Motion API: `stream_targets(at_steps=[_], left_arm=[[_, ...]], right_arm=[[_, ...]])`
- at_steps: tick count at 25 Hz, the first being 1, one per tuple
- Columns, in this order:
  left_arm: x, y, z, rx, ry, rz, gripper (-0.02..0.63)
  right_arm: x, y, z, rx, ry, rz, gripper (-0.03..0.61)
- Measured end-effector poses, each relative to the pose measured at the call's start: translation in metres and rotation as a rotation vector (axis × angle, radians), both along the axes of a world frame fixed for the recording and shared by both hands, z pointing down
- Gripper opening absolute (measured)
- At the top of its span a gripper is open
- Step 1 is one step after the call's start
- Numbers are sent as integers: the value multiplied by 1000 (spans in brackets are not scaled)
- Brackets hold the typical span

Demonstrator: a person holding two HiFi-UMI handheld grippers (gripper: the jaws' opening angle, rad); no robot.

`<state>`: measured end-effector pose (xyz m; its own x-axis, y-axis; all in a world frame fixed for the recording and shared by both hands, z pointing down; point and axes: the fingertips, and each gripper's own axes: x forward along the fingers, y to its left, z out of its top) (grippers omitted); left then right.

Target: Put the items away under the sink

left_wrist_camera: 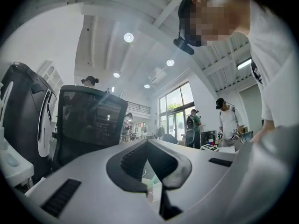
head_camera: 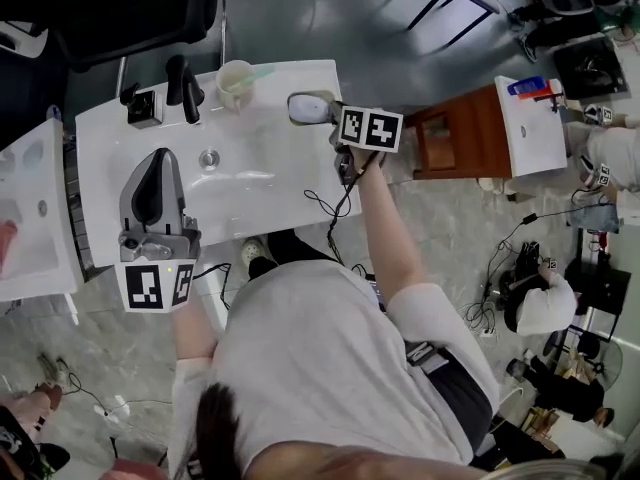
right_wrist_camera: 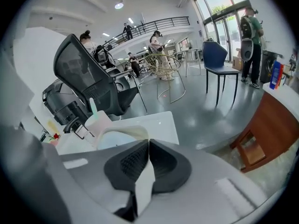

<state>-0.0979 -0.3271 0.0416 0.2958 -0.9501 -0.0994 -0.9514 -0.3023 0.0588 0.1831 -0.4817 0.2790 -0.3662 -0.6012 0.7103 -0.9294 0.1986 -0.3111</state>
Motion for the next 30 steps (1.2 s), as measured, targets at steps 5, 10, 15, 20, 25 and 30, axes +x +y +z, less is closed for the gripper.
stream_targets(at_steps=[5,10,15,20,25,30], left_arm=[[6,24,-2,17,4,54,8],[11,47,-4,28,4,99,8],[14,66,1,34,13,143,8],[25,80,3,29,19,174,8],[40,89,1,42,11,204,8],[59,100,-8,69,-10,222,8]], right_arm=[[5,43,-13,25,-22,37,17],[12,85,-23,40,-42,70,17],[16,123,-27,56,-52,104,17],[22,157,-29,57,-79,119,17],[31,180,-27,58,-95,131,17],[38,198,-31,69,-130,132,17]])
